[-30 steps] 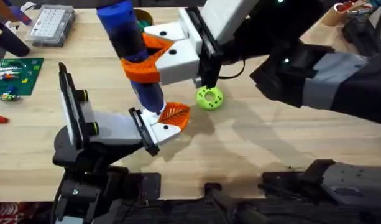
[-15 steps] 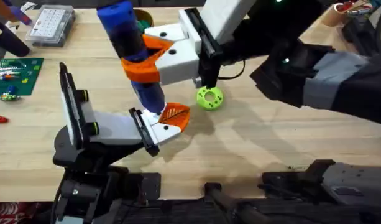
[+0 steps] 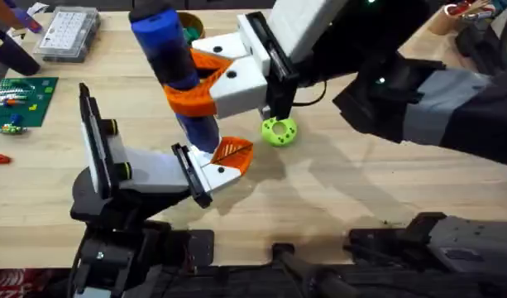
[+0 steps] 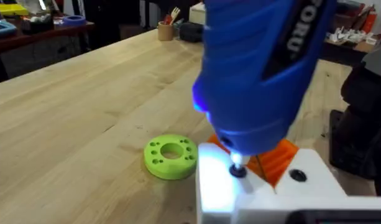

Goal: Pick up the gripper from the table and insert it into the empty holder that is missing its gripper. Then pick up a screw, insert it into the mounting hole, and use the screwdriver to tighten it. Finally, clean up the table by picking up the vegetable and placing it into the bucket.

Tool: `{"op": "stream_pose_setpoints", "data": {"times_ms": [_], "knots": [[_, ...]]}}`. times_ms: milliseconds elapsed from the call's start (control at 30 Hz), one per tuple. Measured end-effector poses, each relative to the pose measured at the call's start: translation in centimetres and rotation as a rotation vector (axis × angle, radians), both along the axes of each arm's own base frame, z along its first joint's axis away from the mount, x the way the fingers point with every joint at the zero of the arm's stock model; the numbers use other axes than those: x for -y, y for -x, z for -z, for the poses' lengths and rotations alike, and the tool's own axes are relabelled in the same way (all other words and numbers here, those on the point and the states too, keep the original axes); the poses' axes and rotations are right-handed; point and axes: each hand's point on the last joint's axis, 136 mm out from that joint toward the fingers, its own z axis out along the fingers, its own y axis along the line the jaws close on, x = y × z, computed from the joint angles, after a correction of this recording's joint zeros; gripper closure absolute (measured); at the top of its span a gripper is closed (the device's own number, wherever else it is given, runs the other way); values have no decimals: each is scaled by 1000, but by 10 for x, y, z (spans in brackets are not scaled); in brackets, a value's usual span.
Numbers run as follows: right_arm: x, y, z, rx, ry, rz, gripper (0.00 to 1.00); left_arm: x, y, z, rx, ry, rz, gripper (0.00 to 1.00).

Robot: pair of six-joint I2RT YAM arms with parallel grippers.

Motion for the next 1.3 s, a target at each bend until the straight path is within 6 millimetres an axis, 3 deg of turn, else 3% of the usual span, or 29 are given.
{"op": "stream_pose_setpoints", "data": {"times_ms": [400, 667, 800, 1133, 1300], "knots": [[5, 2, -9, 3, 10, -4, 961, 0, 0, -1, 3, 0, 3, 984], [13, 8, -75, 124, -81, -19, 962, 0, 0, 0, 1, 0, -1, 984], [17, 12, -91, 166, -105, -21, 961, 0, 0, 0, 1, 0, -1, 984], [13, 6, -70, 178, -44, -8, 959, 0, 0, 0, 1, 0, -1, 984], [15, -9, -51, 154, 21, 42, 961, 0, 0, 0, 1, 0, -1, 984]]}}
